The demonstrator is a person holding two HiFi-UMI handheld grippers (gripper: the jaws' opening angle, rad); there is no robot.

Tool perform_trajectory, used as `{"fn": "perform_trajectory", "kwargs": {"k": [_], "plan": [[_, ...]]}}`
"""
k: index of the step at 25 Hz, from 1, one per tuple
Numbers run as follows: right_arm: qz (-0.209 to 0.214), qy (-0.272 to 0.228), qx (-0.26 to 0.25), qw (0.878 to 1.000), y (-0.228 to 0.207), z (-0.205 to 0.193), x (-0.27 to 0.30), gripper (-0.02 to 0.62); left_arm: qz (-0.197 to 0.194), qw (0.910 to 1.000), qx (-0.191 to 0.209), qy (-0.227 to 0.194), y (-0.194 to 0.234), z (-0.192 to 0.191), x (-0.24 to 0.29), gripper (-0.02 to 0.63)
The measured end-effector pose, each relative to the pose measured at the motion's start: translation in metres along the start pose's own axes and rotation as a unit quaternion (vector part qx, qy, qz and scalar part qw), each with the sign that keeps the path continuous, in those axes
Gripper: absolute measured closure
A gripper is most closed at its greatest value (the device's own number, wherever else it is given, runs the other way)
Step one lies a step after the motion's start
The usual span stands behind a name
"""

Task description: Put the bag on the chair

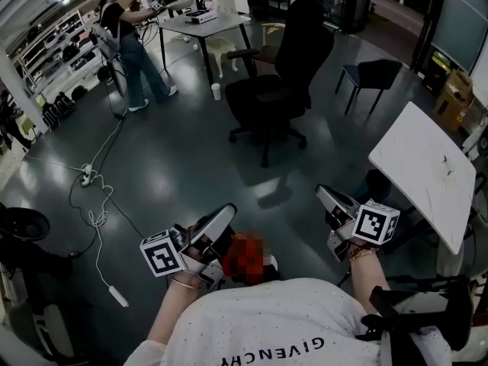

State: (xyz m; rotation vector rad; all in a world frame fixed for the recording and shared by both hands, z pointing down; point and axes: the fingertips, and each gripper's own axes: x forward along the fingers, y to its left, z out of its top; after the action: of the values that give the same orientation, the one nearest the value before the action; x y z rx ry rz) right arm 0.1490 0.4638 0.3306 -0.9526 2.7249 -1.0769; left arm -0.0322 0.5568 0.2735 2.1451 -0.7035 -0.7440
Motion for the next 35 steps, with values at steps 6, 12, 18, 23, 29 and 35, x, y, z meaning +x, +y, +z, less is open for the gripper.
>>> {"fn": "perform_trajectory", "kwargs": {"k": [6,12,18,23,29,35], "plan": [[0.001,-0.001,-0.008,1.000,-0.028,0.047,0.060,0.591,0.021,0.9993,0.022,-0.023,0.042,0.052,0.022,0.606],[0.008,0.004,-0.016,1.000,-0.058,0.086,0.100,0.591,0.027,0.9976,0.045,-0.046,0.072,0.096,0.057,0.606],[0.017,0.009,-0.022,1.000,-0.089,0.098,0.121,0.591,0.017,0.9963,0.039,-0.076,0.101,0.133,0.078,0.606],[0.001,0.018,0.001,1.000,-0.109,0.090,0.128,0.591,0.041,0.9968,0.054,-0.042,0.122,0.120,0.095,0.604],[-0.003,0.031,0.019,0.999,-0.127,0.083,0.137,0.591,0.026,0.9976,0.029,-0.057,0.139,0.129,0.104,0.606],[-0.018,0.024,0.025,0.999,-0.144,0.097,0.157,0.591,-0.010,0.9978,-0.001,-0.065,0.153,0.152,0.130,0.606]]}}
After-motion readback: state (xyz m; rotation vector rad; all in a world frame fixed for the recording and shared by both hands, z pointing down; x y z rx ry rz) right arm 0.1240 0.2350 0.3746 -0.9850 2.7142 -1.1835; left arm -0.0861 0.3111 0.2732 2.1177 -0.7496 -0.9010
